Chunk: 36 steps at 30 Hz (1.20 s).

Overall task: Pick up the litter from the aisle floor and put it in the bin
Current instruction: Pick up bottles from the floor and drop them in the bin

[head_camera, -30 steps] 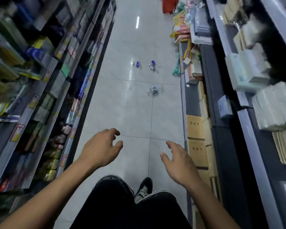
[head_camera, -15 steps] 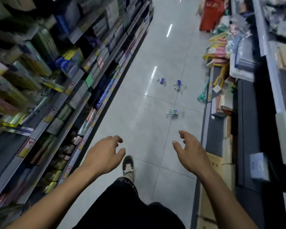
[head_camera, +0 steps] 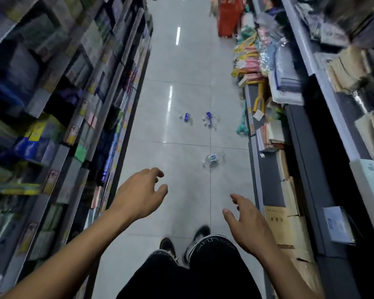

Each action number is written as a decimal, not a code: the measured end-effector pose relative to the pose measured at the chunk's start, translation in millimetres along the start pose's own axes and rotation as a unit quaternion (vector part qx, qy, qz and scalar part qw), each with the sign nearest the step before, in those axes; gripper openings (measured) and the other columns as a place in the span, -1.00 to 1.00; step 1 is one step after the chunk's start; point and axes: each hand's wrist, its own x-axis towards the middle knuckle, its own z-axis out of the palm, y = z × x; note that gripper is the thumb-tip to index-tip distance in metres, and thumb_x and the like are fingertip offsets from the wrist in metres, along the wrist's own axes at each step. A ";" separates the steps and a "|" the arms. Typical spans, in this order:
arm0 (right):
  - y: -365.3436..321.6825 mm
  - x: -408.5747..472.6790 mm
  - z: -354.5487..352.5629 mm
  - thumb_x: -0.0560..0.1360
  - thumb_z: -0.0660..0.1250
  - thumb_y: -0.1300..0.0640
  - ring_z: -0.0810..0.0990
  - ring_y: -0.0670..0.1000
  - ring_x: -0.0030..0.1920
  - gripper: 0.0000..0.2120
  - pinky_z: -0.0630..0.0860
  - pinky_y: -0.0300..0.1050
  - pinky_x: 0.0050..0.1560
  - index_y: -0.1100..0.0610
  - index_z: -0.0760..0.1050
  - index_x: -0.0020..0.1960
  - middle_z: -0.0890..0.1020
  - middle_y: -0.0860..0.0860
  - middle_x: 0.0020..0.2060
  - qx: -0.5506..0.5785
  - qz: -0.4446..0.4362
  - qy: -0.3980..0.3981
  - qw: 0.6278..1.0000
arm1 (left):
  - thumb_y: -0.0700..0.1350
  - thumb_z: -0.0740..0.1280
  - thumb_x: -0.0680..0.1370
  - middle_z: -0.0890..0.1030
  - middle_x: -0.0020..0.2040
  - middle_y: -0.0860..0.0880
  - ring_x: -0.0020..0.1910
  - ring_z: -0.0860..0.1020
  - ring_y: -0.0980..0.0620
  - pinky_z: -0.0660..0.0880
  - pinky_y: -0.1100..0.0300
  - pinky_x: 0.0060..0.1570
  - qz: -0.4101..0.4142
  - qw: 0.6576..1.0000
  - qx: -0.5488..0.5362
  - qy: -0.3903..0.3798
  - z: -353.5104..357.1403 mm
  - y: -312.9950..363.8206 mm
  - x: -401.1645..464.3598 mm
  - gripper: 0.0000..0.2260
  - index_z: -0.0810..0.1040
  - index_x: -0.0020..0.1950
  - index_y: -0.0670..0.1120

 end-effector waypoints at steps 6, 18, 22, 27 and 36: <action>6.2 75.8 -19.6 0.60 0.16 -0.20 0.40 -0.05 0.37 -0.48 0.43 -0.01 0.31 -0.07 0.25 0.51 0.44 -0.12 0.40 0.019 0.032 0.013 0.999 | 0.17 0.22 0.55 0.59 0.17 0.13 0.10 0.55 0.08 0.52 0.09 -0.01 0.028 1.000 0.010 -0.011 -18.8 29.5 109.4 -0.61 0.46 0.35 0.12; -56.1 301.5 -93.6 0.58 0.16 -0.20 0.42 -0.05 0.34 -0.50 0.38 -0.10 0.21 -0.09 0.29 0.48 0.45 -0.12 0.37 0.019 -0.030 -0.019 0.999 | 0.18 0.21 0.54 0.60 0.17 0.14 0.07 0.55 0.10 0.52 0.10 -0.02 -0.035 0.999 0.019 0.005 -63.2 43.5 264.1 -0.60 0.46 0.35 0.13; -94.7 366.5 -110.9 0.60 0.18 -0.18 0.45 -0.06 0.27 -0.50 0.39 -0.09 0.20 -0.05 0.29 0.49 0.45 -0.09 0.37 0.006 -0.064 -0.038 0.997 | 0.18 0.20 0.55 0.59 0.18 0.14 0.13 0.54 0.09 0.52 0.10 0.02 -0.073 0.997 0.012 0.009 -78.2 28.1 292.1 -0.60 0.45 0.36 0.13; -147.0 443.9 -113.7 0.60 0.18 -0.17 0.43 -0.02 0.36 -0.48 0.41 0.01 0.33 -0.04 0.27 0.51 0.43 -0.08 0.40 -0.014 -0.086 -0.054 0.995 | 0.18 0.20 0.56 0.58 0.21 0.13 0.11 0.55 0.08 0.48 0.12 -0.03 -0.109 0.994 -0.004 0.011 -100.5 -6.4 340.4 -0.61 0.45 0.37 0.12; -221.4 538.8 -107.4 0.60 0.18 -0.18 0.47 -0.03 0.31 -0.47 0.45 0.05 0.30 -0.03 0.28 0.51 0.46 -0.07 0.39 -0.007 -0.035 -0.045 0.998 | 0.17 0.21 0.55 0.59 0.19 0.14 0.14 0.54 0.08 0.48 0.10 0.02 -0.086 0.996 -0.016 -0.004 -160.1 -62.3 478.6 -0.62 0.46 0.35 0.13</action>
